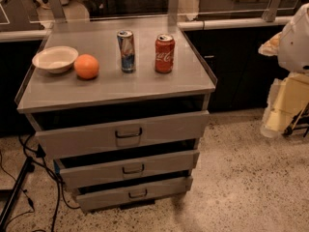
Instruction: Open bottom drawer
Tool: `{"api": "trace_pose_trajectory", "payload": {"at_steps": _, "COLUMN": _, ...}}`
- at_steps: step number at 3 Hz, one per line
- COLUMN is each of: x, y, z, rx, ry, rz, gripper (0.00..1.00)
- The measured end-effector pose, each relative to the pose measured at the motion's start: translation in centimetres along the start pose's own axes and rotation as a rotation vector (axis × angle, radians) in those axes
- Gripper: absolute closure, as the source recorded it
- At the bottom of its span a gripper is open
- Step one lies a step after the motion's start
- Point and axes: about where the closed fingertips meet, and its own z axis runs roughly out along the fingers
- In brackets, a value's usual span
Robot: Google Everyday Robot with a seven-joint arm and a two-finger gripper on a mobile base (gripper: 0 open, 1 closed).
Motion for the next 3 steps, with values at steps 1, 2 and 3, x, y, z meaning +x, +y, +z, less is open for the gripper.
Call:
{"api": "trace_pose_trajectory", "payload": {"at_steps": 1, "x": 0.0, "y": 0.0, "z": 0.0, "rx": 0.000, "ry": 0.000, "rz": 0.000, "gripper": 0.00}}
{"api": "trace_pose_trajectory", "payload": {"at_steps": 2, "x": -0.7, "y": 0.5, "z": 2.6, "rx": -0.001, "ry": -0.016, "rz": -0.014, "gripper": 0.00}}
{"api": "trace_pose_trajectory", "payload": {"at_steps": 3, "x": -1.8, "y": 1.6, "z": 6.5, "rx": -0.031, "ry": -0.057, "rz": -0.029, "gripper": 0.00}}
